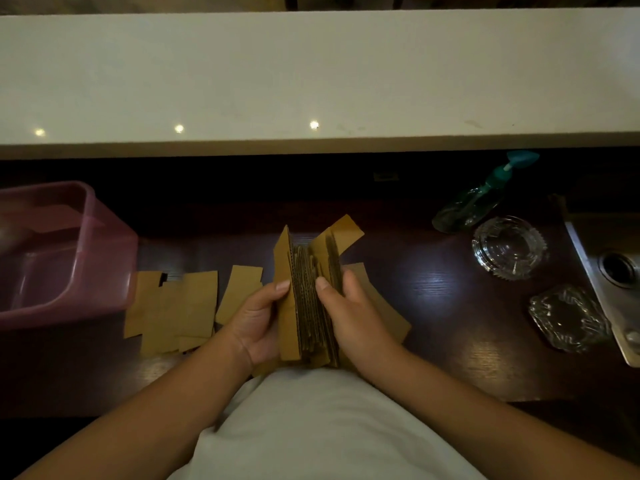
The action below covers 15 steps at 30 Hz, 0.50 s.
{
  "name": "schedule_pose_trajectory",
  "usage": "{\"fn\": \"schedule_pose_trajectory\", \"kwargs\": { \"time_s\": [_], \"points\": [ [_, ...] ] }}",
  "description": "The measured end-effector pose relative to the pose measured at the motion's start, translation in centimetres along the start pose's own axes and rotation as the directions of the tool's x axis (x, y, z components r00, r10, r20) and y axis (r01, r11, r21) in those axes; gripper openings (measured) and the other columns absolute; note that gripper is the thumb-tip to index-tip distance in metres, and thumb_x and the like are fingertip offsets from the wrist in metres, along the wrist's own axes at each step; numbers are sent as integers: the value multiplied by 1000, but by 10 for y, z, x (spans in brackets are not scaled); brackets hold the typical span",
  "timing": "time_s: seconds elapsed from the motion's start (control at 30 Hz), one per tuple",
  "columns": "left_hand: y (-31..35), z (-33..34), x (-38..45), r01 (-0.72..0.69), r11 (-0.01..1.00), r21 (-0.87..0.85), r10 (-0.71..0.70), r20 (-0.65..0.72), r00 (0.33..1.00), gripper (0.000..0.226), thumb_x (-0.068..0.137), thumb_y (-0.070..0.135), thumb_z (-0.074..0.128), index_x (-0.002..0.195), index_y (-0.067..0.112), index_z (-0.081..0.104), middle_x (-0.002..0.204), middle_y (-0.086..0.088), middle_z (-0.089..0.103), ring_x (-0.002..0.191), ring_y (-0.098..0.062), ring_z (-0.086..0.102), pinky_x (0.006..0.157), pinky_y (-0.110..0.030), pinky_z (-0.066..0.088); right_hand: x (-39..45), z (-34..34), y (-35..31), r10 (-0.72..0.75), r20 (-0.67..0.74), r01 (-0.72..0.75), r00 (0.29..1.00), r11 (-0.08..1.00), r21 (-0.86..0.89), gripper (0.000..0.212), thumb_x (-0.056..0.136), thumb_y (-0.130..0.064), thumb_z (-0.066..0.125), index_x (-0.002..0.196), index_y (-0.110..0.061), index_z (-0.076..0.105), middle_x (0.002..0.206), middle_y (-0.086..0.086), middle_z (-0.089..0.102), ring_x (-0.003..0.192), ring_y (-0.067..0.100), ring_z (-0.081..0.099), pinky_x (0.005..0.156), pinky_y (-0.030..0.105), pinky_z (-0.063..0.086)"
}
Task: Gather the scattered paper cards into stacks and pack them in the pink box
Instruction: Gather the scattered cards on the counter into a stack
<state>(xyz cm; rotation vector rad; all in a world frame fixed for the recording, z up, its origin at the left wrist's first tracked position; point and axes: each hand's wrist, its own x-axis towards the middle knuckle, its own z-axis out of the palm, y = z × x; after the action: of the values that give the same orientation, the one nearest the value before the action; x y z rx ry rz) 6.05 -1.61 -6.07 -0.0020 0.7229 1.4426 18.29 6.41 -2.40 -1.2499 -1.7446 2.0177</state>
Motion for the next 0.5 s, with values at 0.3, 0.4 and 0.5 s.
{"fn": "schedule_pose_trajectory", "kwargs": {
  "time_s": [0.3, 0.4, 0.5],
  "points": [
    [4, -4, 2, -5, 1000, -30, 6, 32, 999, 52, 49, 27, 91, 94, 5, 74, 89, -15, 74, 85, -30, 70, 83, -50, 56, -1, -24, -19, -17, 145, 30, 989, 996, -84, 58, 92, -67, 29, 138, -38, 49, 154, -9, 39, 145, 7, 27, 118, 41, 23],
    [2, -5, 2, 5, 998, -67, -5, 4, 1000, 72, 47, 29, 91, 109, 5, 63, 106, -18, 61, 98, -34, 59, 98, -52, 40, 10, -33, -26, -137, -91, 140, 986, 990, 32, 53, 83, -57, 40, 110, -21, 69, 104, -11, 70, 101, 5, 64, 85, 25, 46],
    [0, -1, 0, 42, 994, -100, -35, 65, 997, 73, 56, 29, 87, 116, 5, 53, 115, -19, 49, 105, -35, 50, 94, -48, 42, 28, -42, -28, -210, -62, 216, 976, 971, 106, 46, 83, -54, 46, 117, -26, 59, 119, -7, 65, 113, 14, 62, 92, 31, 49]
  ]
}}
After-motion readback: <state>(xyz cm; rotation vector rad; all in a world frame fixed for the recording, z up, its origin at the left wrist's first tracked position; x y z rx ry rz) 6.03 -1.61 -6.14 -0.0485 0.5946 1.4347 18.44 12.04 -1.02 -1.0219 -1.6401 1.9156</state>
